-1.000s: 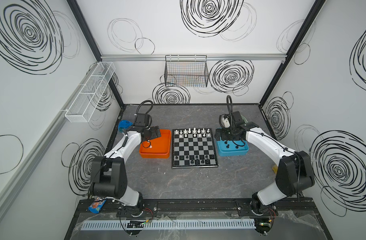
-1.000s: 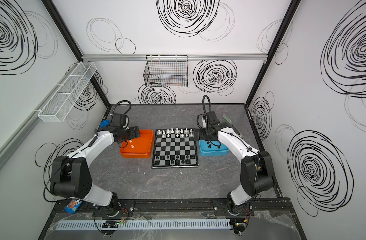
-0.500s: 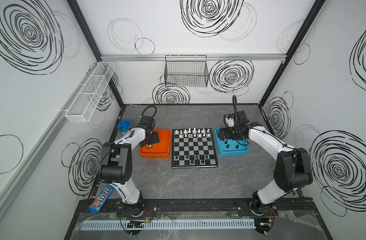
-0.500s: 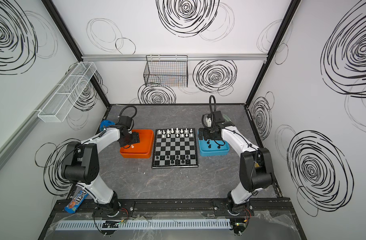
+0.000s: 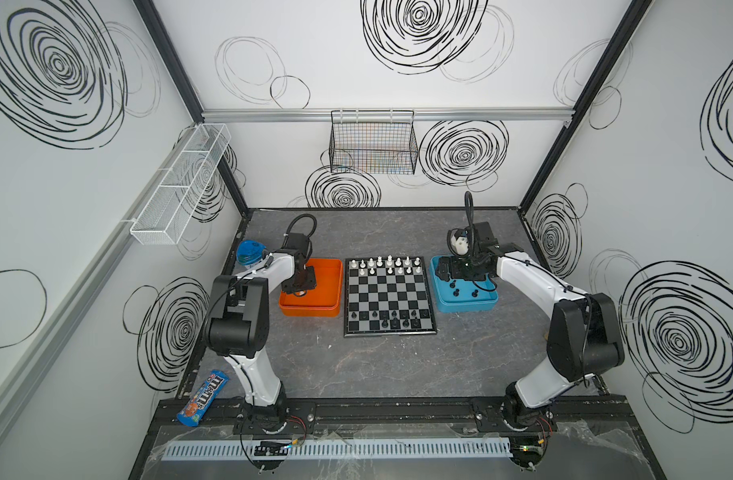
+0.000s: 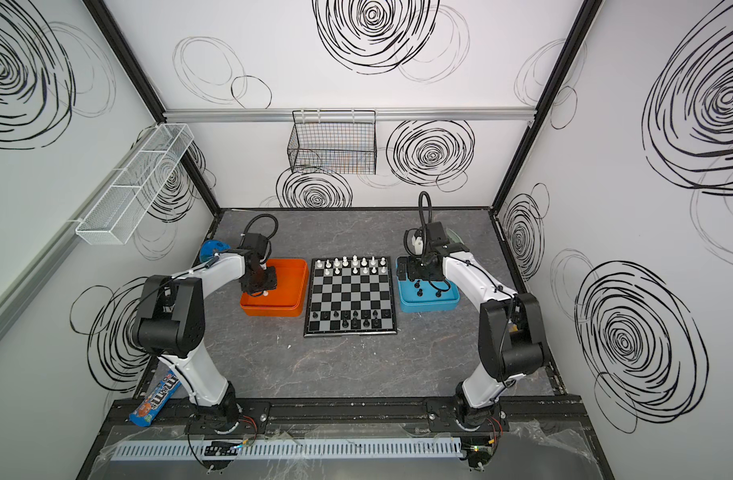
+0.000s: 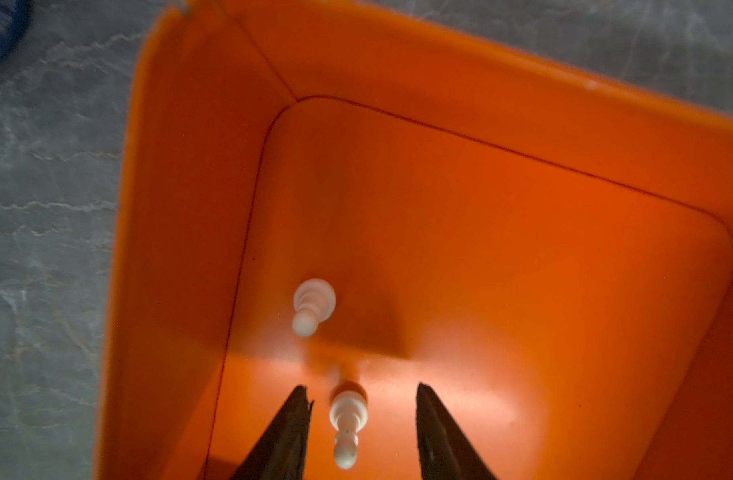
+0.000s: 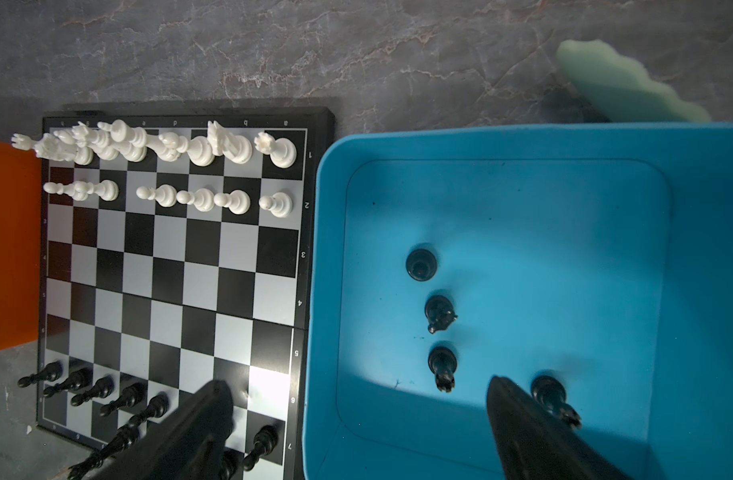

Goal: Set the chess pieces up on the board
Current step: 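Open and raise the right gripper while the left gripper lowers into the orange tray, then close the left gripper on a white pawn in the orange tray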

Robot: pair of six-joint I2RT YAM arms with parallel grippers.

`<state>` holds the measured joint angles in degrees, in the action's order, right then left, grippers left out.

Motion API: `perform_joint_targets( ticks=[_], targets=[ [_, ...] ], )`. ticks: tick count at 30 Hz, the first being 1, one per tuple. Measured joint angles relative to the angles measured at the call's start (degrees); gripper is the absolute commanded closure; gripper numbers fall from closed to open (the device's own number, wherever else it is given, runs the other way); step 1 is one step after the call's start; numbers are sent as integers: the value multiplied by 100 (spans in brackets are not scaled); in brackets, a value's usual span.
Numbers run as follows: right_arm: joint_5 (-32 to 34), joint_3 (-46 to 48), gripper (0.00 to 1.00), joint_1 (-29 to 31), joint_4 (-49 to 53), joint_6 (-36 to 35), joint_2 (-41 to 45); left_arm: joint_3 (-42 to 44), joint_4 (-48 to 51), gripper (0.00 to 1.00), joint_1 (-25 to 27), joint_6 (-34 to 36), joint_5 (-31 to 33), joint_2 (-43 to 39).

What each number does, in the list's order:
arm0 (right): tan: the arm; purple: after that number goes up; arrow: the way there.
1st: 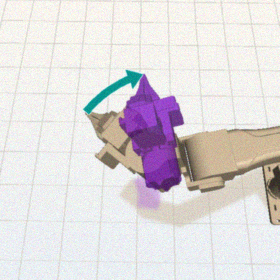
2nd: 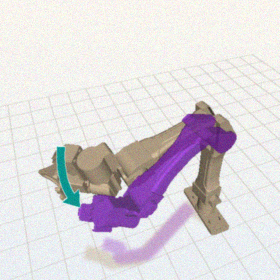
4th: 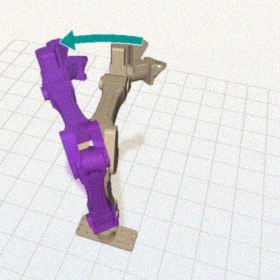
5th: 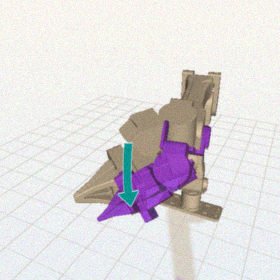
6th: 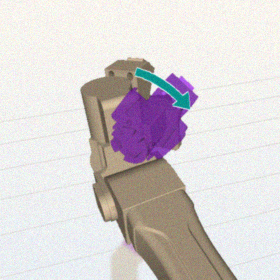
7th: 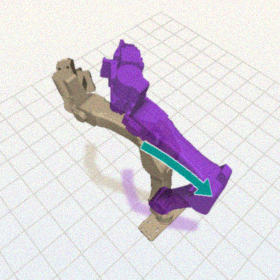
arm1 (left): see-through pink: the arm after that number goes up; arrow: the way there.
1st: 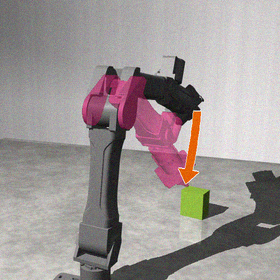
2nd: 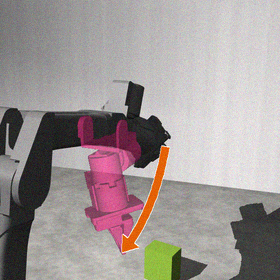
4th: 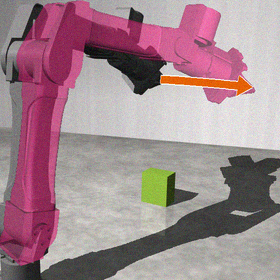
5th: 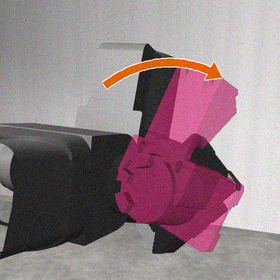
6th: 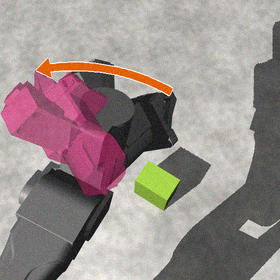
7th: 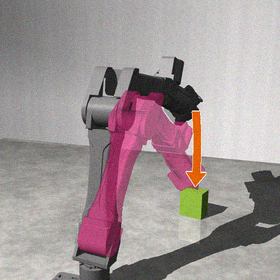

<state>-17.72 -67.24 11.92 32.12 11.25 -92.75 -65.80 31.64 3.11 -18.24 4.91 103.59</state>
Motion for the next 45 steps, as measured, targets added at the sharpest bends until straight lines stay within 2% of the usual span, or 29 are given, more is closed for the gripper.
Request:
perform_joint_targets(
  ticks=[4, 12, 17, 24, 45],
  targets=[
    [-2, 11, 0, 0, -7, -13, 0, 0, 2, 57, 9, 15, 28, 2],
    [0, 44, 0, -7, -9, -17, -66, 0, 4, 65, 37, 42, 52, 72],
    [0, 44, 0, -11, -9, -37, -118, 0, 33, 65, 66, 48, 55, 151],
    [-2, 44, 0, -11, -9, -74, -157, 0, 96, 74, 74, 66, 85, 153],
    [7, 46, 0, -31, -7, -79, -186, 0, 140, 91, 76, 111, 190, 129]
  ],
)
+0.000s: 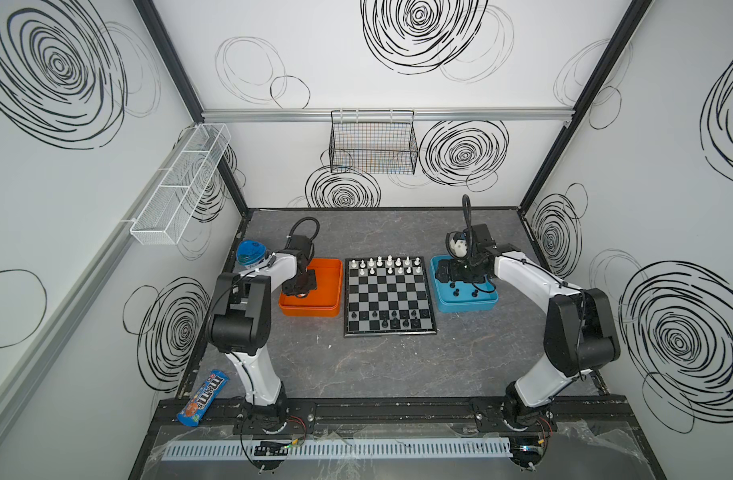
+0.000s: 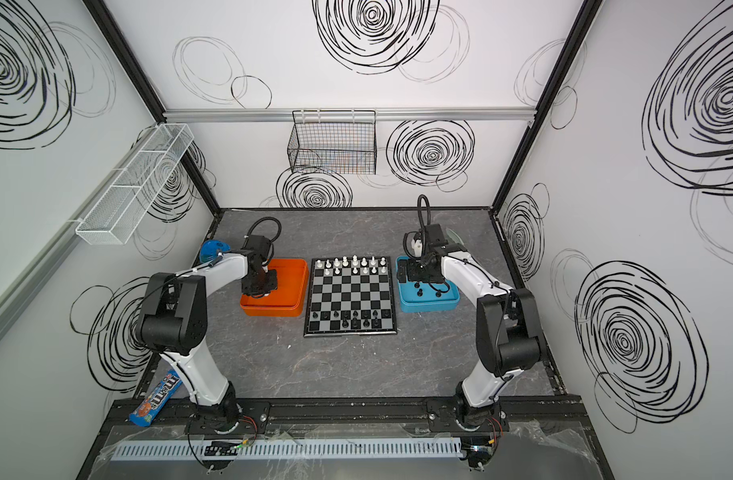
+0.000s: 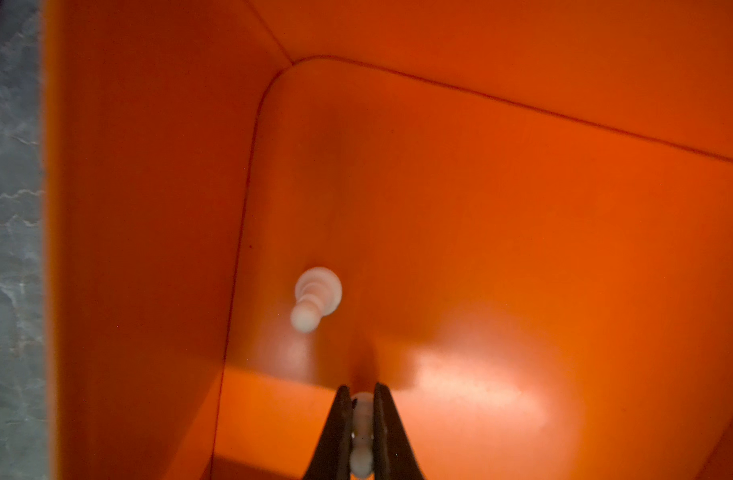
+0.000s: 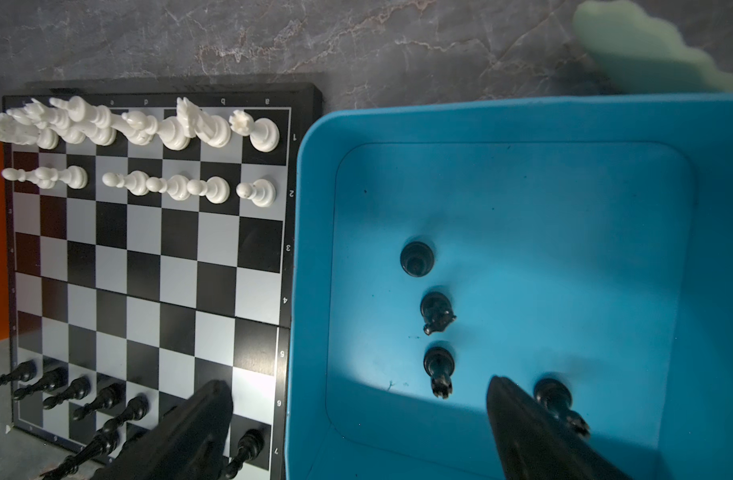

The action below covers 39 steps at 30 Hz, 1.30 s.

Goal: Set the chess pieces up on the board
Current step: 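Close the left gripper on a white pawn in the orange tray, then lift the white pawn with the left gripper and carry it over the board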

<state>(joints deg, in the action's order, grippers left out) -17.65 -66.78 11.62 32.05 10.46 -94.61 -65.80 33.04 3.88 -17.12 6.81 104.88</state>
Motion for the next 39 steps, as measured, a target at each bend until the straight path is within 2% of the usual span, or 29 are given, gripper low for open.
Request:
perform_joint_targets(
  ticks=[11, 16, 23, 39],
  targets=[
    [7, 0, 0, -11, 13, -2, 0, -146, 350, 92, 111, 33, -9, -216],
    [7, -2, 0, -92, 26, -4, 0, -935, 774, 92, 444, 83, -33, -372],
    [4, -2, 0, -186, 42, -7, 0, -2181, 1189, 92, 1226, 129, -50, -387],
    [-13, -2, 0, -256, 42, -20, 0, -3742, 1620, 92, 2444, 122, -275, 1204]
  ],
)
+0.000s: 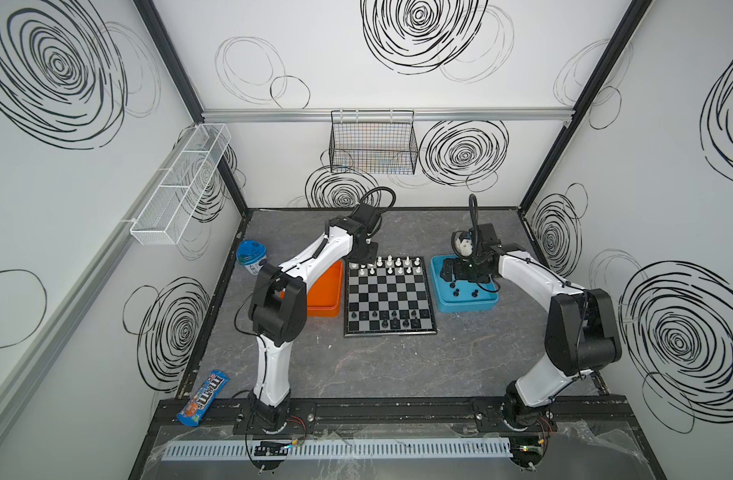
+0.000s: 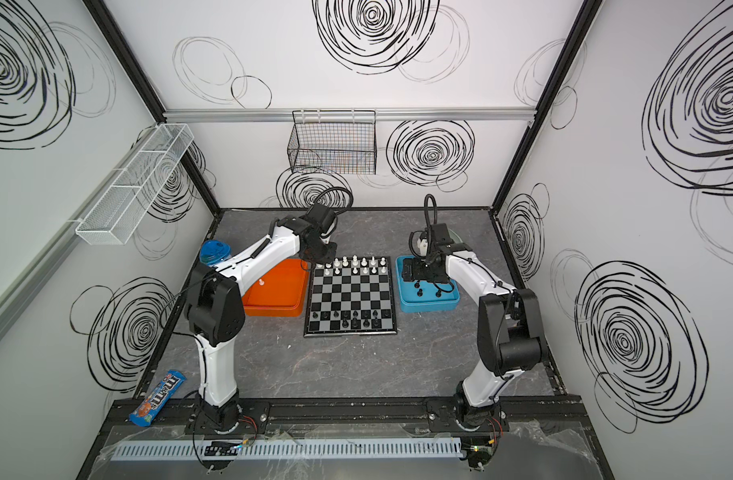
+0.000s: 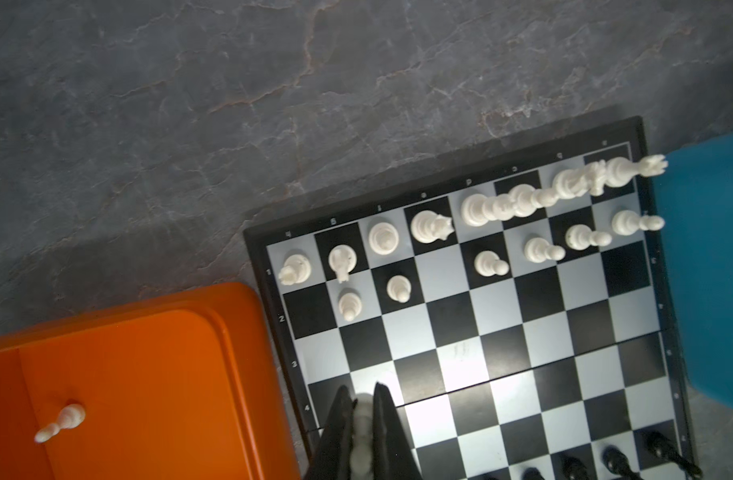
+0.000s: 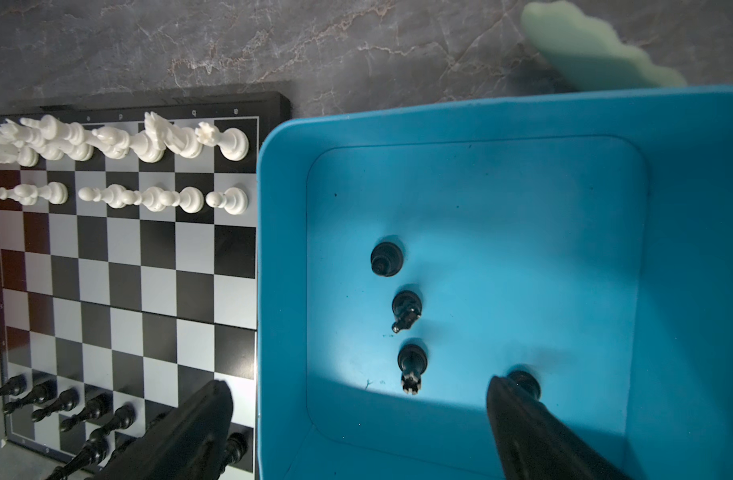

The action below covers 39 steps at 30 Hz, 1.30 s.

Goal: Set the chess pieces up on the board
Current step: 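Lift the white pawn with the left gripper and carry it over the board, then lower the white pawn onto an empty square in the white pawn row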

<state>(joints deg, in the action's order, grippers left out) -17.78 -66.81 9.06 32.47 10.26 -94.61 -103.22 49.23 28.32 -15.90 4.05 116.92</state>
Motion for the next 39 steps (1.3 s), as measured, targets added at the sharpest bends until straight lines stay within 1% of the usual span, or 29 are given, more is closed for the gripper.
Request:
perform_joint_targets(
  ticks=[6, 11, 29, 39],
  targets=[
    [-17, 0, 0, -33, 0, 0, 0, -437, 46, 91, 262, -22, -70, 417],
    [-28, 2, 0, -59, -2, 0, 0, -616, 57, 91, 332, -28, -127, 680],
    [-96, 11, 0, -101, -4, -2, 0, -706, -109, 91, 387, -175, -146, 1115],
    [-122, 22, 0, -129, -11, -2, 0, -706, -271, 91, 389, -278, -146, 1191]
  ],
)
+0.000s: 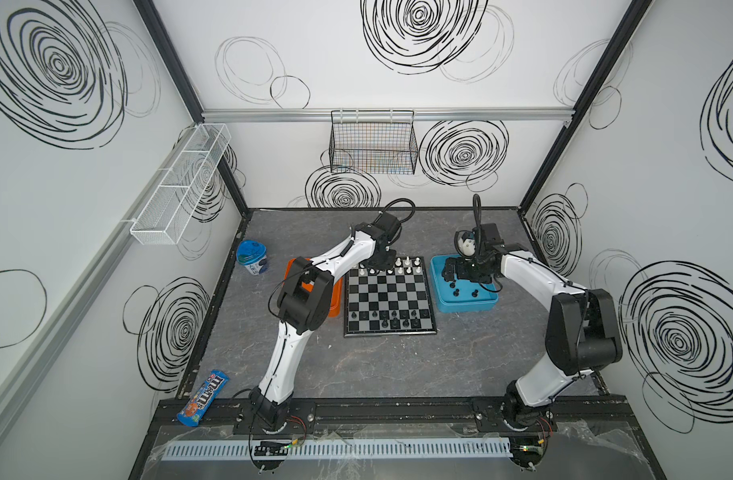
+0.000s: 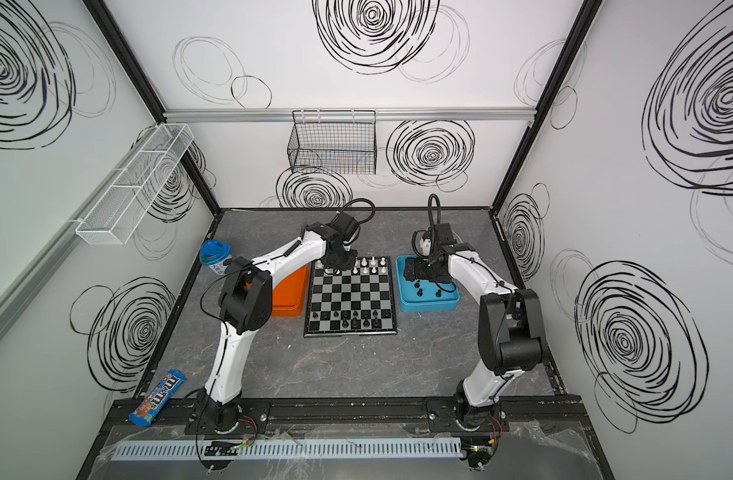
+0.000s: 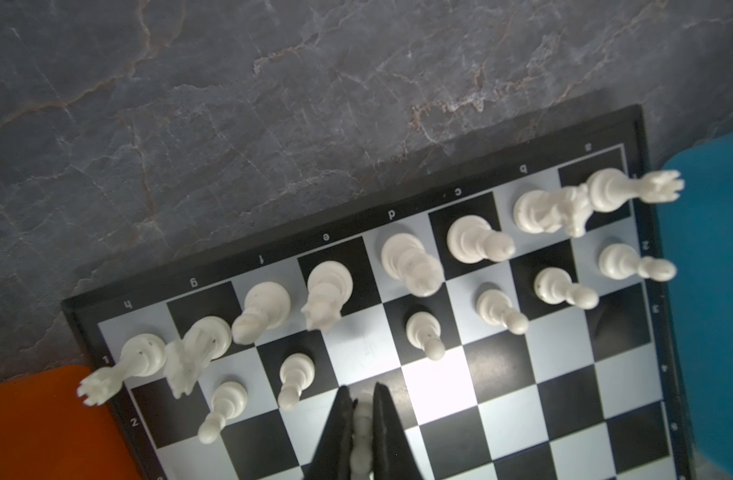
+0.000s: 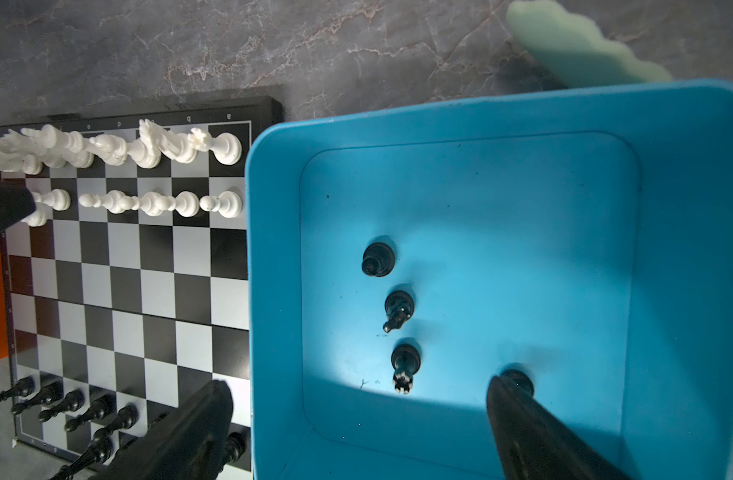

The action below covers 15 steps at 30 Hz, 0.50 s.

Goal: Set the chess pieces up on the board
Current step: 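Lower the white pawn onto an empty square in the white pawn row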

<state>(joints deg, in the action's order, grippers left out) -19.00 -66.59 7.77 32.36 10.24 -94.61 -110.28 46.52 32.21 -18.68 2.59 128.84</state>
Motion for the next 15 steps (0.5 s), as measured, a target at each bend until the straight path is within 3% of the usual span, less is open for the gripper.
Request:
perform_joint_targets(
  ticks=[15],
  targets=[
    [-15, 24, 0, -35, -13, 0, -7, -2, -120, 88, 0, -39, 4, 162]
  ],
)
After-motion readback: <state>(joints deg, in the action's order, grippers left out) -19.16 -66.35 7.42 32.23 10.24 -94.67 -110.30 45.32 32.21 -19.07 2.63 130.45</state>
